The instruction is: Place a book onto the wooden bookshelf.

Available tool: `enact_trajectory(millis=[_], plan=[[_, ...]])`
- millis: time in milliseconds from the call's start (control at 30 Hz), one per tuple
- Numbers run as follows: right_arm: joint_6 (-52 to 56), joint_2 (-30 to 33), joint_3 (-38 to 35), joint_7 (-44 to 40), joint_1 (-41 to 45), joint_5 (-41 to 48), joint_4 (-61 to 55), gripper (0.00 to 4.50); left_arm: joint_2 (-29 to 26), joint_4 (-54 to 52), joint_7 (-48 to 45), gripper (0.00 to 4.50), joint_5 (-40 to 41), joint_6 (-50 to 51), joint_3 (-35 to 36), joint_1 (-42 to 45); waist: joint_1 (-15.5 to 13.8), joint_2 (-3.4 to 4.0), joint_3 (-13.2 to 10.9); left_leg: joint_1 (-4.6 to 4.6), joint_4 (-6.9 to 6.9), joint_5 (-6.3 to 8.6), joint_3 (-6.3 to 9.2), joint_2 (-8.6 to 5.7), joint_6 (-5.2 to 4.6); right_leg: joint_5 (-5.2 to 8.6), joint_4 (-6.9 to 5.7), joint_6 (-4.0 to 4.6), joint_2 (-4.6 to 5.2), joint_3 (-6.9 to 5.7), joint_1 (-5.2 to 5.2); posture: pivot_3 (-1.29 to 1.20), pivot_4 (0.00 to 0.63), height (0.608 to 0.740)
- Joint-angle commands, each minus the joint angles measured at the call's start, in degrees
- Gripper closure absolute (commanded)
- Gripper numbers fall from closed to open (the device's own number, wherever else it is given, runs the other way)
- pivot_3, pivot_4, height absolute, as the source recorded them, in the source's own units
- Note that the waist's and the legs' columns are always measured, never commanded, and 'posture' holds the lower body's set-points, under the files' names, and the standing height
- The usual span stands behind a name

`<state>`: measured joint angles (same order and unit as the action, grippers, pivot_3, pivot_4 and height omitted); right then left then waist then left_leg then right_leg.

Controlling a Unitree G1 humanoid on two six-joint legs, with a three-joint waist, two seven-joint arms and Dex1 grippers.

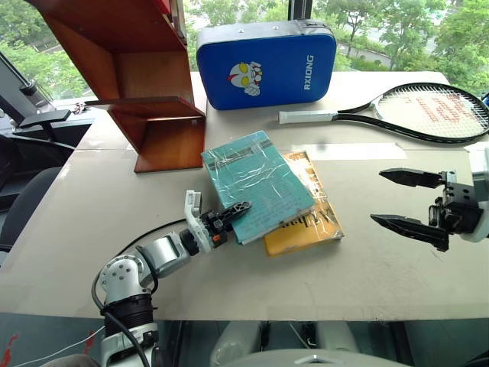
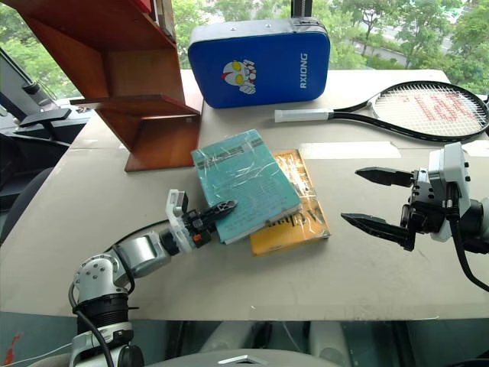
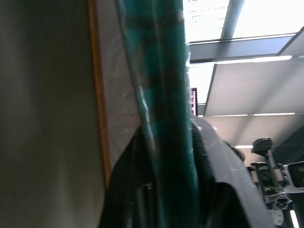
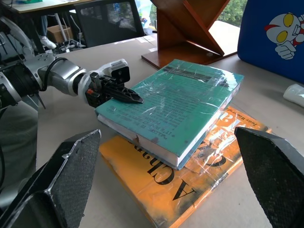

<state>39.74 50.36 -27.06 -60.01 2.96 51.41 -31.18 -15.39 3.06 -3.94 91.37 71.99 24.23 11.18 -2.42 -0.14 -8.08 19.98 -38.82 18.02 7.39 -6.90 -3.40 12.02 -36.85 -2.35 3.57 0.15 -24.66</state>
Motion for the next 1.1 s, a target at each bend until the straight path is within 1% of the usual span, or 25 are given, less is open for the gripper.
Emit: enact_trajectory(millis=[33,133,200,267,333,400,467,533,633,667,733,767,800,867,933,1000,1100], plan=[[-0.4,0.7,-0.7,1.0,2.0,2.2,-0.6,0.00,-0.2,-5.0,0.4,4.47,4.8,-2.6,0.1,-1.2,0.2,-0.03,0.0,0.00,0.00,0.00,0.00,0.00,0.00,0.00,0.00,0.00,0.00,0.01,-0.01,0.00,0.150,0.740],[0.2,0.7,-0.5,1.7,3.9,3.7,0.9,0.00,-0.8,-12.8,0.8,4.47,7.0,-5.3,-0.6,-1.0,0.1,-0.09,-0.1,0.01,0.02,0.00,-0.01,0.00,0.00,0.00,0.00,0.00,-0.01,0.03,-0.02,0.00,0.150,0.740],[0.9,0.7,-0.7,2.6,6.0,5.1,2.1,0.00,-3.3,-20.4,-0.8,4.47,3.9,-5.7,-2.7,0.5,0.1,-0.22,-0.2,0.02,0.02,0.00,-0.02,0.00,0.00,0.00,0.00,0.00,0.00,0.03,-0.04,0.00,0.150,0.740],[1.5,0.5,-0.6,3.6,8.7,6.8,3.8,0.00,-8.2,-28.4,-3.9,4.47,-2.6,-6.7,-6.1,3.4,-0.1,-0.29,-0.2,0.04,0.02,0.00,0.00,0.00,0.01,0.00,0.03,0.01,-0.01,0.01,-0.04,0.00,0.150,0.740],[2.0,0.3,-0.4,4.2,10.6,8.0,5.0,0.00,-11.8,-32.8,-6.9,4.47,-8.9,-9.5,-8.7,5.7,-0.1,-0.27,-0.2,0.04,0.04,0.00,-0.02,0.00,0.01,0.00,0.07,0.01,0.00,0.00,-0.02,0.00,0.150,0.740],[2.3,-1.3,-0.2,6.3,14.3,10.9,7.0,0.00,-16.7,-34.6,-8.5,4.47,-19.9,-14.7,-11.3,12.0,0.1,-0.30,-0.2,0.02,0.12,0.00,-0.10,0.00,0.00,0.00,0.12,0.01,0.00,0.07,-0.02,0.00,0.150,0.740],[3.1,-3.0,-0.2,8.6,17.3,13.6,8.7,0.00,-21.7,-35.0,-10.7,4.47,-31.8,-20.5,-14.8,17.1,0.3,-0.35,-0.3,0.00,0.17,-0.01,-0.13,0.00,0.01,0.00,0.12,0.02,-0.03,0.09,-0.04,0.00,0.150,0.740],[3.4,-4.1,0.3,9.9,19.3,14.7,10.1,0.00,-25.1,-34.7,-12.2,4.47,-41.0,-25.3,-18.1,21.8,0.4,-0.36,-0.3,-0.06,0.36,-0.02,-0.20,0.04,0.04,0.00,0.13,0.04,-0.06,0.17,-0.07,0.00,0.150,0.740],[3.5,-5.4,1.1,10.9,21.6,15.5,12.1,0.00,-28.7,-35.4,-14.4,4.47,-50.4,-28.9,-22.9,28.8,0.2,-0.44,-0.3,-0.05,0.50,-0.03,-0.26,0.06,0.03,0.00,0.24,0.04,-0.07,0.23,-0.14,0.00,0.150,0.740],[3.5,-5.6,1.4,10.9,22.2,15.5,12.6,0.00,-30.9,-35.9,-15.9,4.47,-54.6,-30.3,-25.4,30.8,0.2,-0.46,-0.4,0.00,0.50,-0.02,-0.25,0.06,0.02,0.00,0.32,0.03,-0.07,0.20,-0.15,0.00,0.150,0.740],[3.3,-6.4,2.1,11.1,24.0,15.7,13.8,0.00,-38.2,-35.7,-19.3,4.47,-67.1,-34.5,-31.9,34.2,0.3,-0.63,-0.5,0.11,0.51,-0.02,-0.22,0.06,0.01,0.00,0.42,0.02,-0.06,0.17,-0.21,0.00,0.150,0.740],[3.4,-6.9,2.4,11.7,25.0,16.1,14.5,0.00,-41.6,-34.7,-20.7,4.47,-73.3,-38.1,-34.2,35.0,0.4,-0.62,-0.5,0.22,0.54,-0.02,-0.19,0.06,0.01,-0.01,0.50,0.02,-0.09,0.14,-0.29,0.00,0.150,0.740],[3.5,-7.3,2.6,12.0,25.9,16.3,15.0,0.00,-44.0,-33.4,-21.2,4.47,-77.9,-40.8,-35.3,35.4,0.6,-0.62,-0.5,0.29,0.54,-0.02,-0.23,0.05,0.01,-0.01,0.50,0.02,-0.06,0.16,-0.38,0.00,0.150,0.740],[3.4,-7.7,3.3,11.8,26.8,15.8,15.7,0.00,-46.6,-29.7,-19.3,4.47,-86.1,-45.9,-35.1,36.0,0.9,-0.60,-0.5,0.41,0.60,-0.03,-0.26,0.05,0.01,-0.01,0.49,0.02,-0.08,0.22,-0.56,0.00,0.150,0.740],[3.1,-8.1,3.9,11.4,27.4,15.2,16.3,0.00,-48.3,-27.1,-18.3,4.47,-93.1,-50.9,-34.5,36.2,1.1,-0.61,-0.5,0.79,0.54,-0.03,-0.16,0.05,0.00,-0.01,0.42,0.02,-0.09,0.12,-0.91,0.00,0.150,0.740],[2.9,-8.5,4.4,11.2,27.9,14.9,16.7,0.00,-48.7,-25.6,-18.4,4.47,-97.3,-54.1,-33.7,36.4,1.4,-0.60,-0.5,0.87,0.50,-0.03,-0.13,0.05,0.01,-0.01,0.37,0.02,-0.08,0.07,-0.99,0.00,0.150,0.740],[2.4,-9.1,4.9,11.2,28.7,14.2,17.1,0.00,-51.6,-23.4,-21.1,4.47,-104.2,-59.3,-34.3,36.0,1.5,-0.61,-0.5,0.92,0.48,-0.03,-0.13,0.05,0.01,-0.01,0.38,0.01,-0.06,0.06,-0.99,0.00,0.150,0.740]])
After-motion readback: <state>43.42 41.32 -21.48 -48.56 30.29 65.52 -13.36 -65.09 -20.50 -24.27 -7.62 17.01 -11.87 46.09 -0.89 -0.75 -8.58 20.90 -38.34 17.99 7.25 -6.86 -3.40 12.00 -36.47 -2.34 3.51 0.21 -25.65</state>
